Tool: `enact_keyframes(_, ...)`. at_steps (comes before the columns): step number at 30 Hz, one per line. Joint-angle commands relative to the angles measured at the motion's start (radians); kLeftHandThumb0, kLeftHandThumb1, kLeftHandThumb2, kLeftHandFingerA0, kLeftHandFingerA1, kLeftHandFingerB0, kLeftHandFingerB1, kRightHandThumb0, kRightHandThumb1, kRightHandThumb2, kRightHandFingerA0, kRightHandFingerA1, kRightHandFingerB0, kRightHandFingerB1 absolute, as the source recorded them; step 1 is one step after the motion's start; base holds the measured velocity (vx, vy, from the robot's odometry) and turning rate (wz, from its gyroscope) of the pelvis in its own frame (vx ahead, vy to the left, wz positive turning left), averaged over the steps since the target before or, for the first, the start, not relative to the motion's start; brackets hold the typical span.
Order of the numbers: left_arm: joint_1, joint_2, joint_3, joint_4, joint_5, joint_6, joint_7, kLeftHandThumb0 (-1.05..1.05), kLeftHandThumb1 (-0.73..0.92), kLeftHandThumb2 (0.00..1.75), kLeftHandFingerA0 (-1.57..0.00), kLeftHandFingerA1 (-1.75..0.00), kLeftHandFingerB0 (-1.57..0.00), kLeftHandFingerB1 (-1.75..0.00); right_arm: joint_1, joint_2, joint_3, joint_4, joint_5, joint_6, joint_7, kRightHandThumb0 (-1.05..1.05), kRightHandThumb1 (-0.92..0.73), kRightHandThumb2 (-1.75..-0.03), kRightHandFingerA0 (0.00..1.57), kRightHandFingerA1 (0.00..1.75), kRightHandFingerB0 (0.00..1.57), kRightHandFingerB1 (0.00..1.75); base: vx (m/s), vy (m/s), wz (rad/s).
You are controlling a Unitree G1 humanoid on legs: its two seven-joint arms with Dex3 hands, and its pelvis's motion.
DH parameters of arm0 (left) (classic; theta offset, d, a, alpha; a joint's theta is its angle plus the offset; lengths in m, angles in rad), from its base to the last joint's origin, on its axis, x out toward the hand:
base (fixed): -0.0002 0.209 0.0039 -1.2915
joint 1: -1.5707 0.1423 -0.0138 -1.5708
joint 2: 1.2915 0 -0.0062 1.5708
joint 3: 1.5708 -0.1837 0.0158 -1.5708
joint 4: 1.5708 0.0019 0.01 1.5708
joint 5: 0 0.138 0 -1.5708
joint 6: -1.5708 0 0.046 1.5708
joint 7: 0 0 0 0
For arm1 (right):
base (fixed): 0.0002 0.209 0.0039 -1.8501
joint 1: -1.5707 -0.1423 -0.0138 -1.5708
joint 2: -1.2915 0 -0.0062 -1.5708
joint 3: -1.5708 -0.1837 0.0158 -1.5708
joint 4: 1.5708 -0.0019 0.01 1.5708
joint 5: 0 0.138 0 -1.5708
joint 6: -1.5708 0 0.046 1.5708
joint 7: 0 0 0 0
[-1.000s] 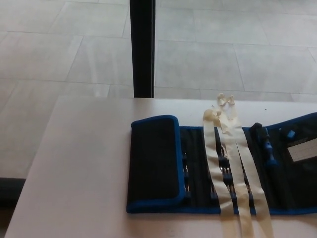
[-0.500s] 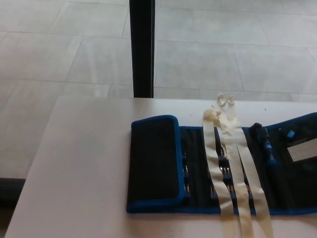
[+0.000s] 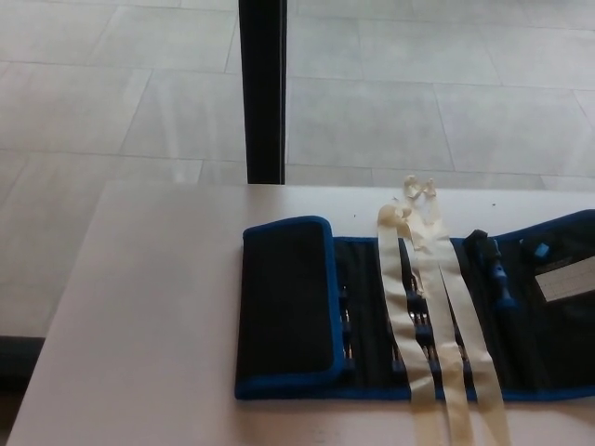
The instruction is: The robot uses its right hand to lift an edge of the toolkit kept in middle of the desk and make one fold in it
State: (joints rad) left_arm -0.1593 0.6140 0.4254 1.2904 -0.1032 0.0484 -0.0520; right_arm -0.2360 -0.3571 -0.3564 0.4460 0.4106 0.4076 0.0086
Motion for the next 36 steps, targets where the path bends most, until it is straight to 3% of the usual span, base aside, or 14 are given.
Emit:
enact_keyframes(1,0.006,0.023,-0.010,0.003,0.000,-0.001,0.002,-0.75,0.90,0.66,-0.46,-0.70,-0.38,-0.54,0.019,-0.009,0.072,-0.057,-0.043,0.080,0.053,-0.55,-0.75,-0.62,0.60,0.55,0.47,0.43,0.00,0.000,0.00)
enact_keyframes(5,0.001,0.027,-0.009,0.006,-0.004,0.005,0.008,-0.75,0.89,0.67,-0.47,-0.67,-0.37,-0.51,0.005,-0.014,0.088,-0.075,-0.036,0.103,0.071,-0.54,-0.74,-0.62,0.59,0.53,0.45,0.44,0.00,0.000,0.00)
enact_keyframes(6,0.001,0.028,-0.011,0.006,-0.004,0.005,0.006,-0.73,0.68,1.08,-0.46,-0.70,-0.32,-0.59,0.000,-0.015,0.092,-0.084,-0.036,0.115,0.071,-0.56,-0.72,-0.62,0.63,0.49,0.48,0.42,0.00,0.000,0.00)
enact_keyframes(7,0.003,0.027,-0.013,0.005,-0.001,-0.001,0.007,-0.76,0.90,0.66,-0.50,-0.69,-0.38,-0.52,-0.014,-0.015,0.101,-0.093,-0.041,0.135,0.060,-0.55,-0.73,-0.62,0.63,0.51,0.45,0.42,0.00,0.000,0.00)
enact_keyframes(10,0.000,0.028,-0.012,-0.001,-0.007,0.010,0.005,-0.75,0.89,0.66,-0.48,-0.68,-0.39,-0.53,-0.020,-0.015,0.107,-0.137,-0.021,0.170,0.082,-0.57,-0.60,-0.93,0.53,0.63,0.38,0.55,0.00,0.000,0.00)
enact_keyframes(13,0.004,0.031,-0.017,-0.002,-0.004,0.007,0.000,-0.75,0.90,0.67,-0.45,-0.68,-0.34,-0.50,-0.010,-0.006,0.105,-0.178,-0.009,0.184,0.095,-0.56,-0.60,-0.93,0.55,0.63,0.39,0.55,0.00,0.000,0.00)
enact_keyframes(14,0.004,0.032,-0.019,-0.005,-0.003,0.009,-0.001,-0.76,0.91,0.66,-0.46,-0.68,-0.35,-0.51,-0.008,-0.004,0.109,-0.197,-0.014,0.185,0.094,-0.54,-0.75,-0.63,0.62,0.51,0.44,0.43,0.00,0.000,0.00)
enact_keyframes(23,0.012,0.033,-0.022,-0.005,-0.006,0.008,-0.006,-0.77,0.89,0.67,-0.45,-0.69,-0.33,-0.50,0.039,0.020,0.144,-0.390,-0.057,0.118,0.089,-0.57,-0.76,-0.64,0.67,0.48,0.48,0.42,0.00,0.000,0.00)
enact_keyframes(24,0.013,0.032,-0.019,-0.006,-0.009,0.004,-0.008,-0.75,0.70,1.10,-0.42,-0.69,-0.26,-0.56,0.046,0.021,0.158,-0.430,-0.069,0.105,0.088,-0.58,-0.76,-0.64,0.66,0.47,0.48,0.41,0.00,0.000,0.00)
enact_keyframes(25,0.011,0.032,-0.018,-0.005,-0.010,0.007,-0.006,-0.74,0.89,0.67,-0.45,-0.66,-0.34,-0.49,0.048,0.021,0.164,-0.451,-0.073,0.107,0.087,-0.58,-0.77,-0.64,0.65,0.46,0.47,0.40,0.00,0.000,0.00)
enact_keyframes(32,0.003,0.039,-0.030,-0.002,0.001,0.012,0.002,-0.77,0.90,0.66,-0.49,-0.69,-0.37,-0.51,0.070,0.015,0.225,-0.533,-0.138,0.075,0.096,-0.54,-0.78,-0.64,0.66,0.47,0.45,0.41,0.00,0.000,0.00)
enact_keyframes(34,0.001,0.040,-0.030,-0.002,-0.001,0.014,-0.001,-0.75,0.90,0.66,-0.45,-0.66,-0.33,-0.49,0.081,0.017,0.242,-0.529,-0.157,0.053,0.100,-0.57,-0.62,-0.96,0.59,0.61,0.39,0.54,0.00,0.000,0.00)
enact_keyframes(35,0.002,0.040,-0.033,-0.002,0.001,0.010,-0.005,-0.75,0.91,0.67,-0.45,-0.65,-0.34,-0.48,0.083,0.016,0.254,-0.518,-0.171,0.039,0.101,-0.53,-0.77,-0.63,0.66,0.49,0.45,0.41,0.00,0.000,0.00)
enact_keyframes(36,0.004,0.041,-0.037,-0.003,0.005,0.005,-0.009,-0.75,0.91,0.67,-0.45,-0.65,-0.34,-0.48,0.084,0.014,0.268,-0.502,-0.189,0.023,0.102,-0.53,-0.77,-0.63,0.66,0.49,0.45,0.41,0.00,0.000,0.00)
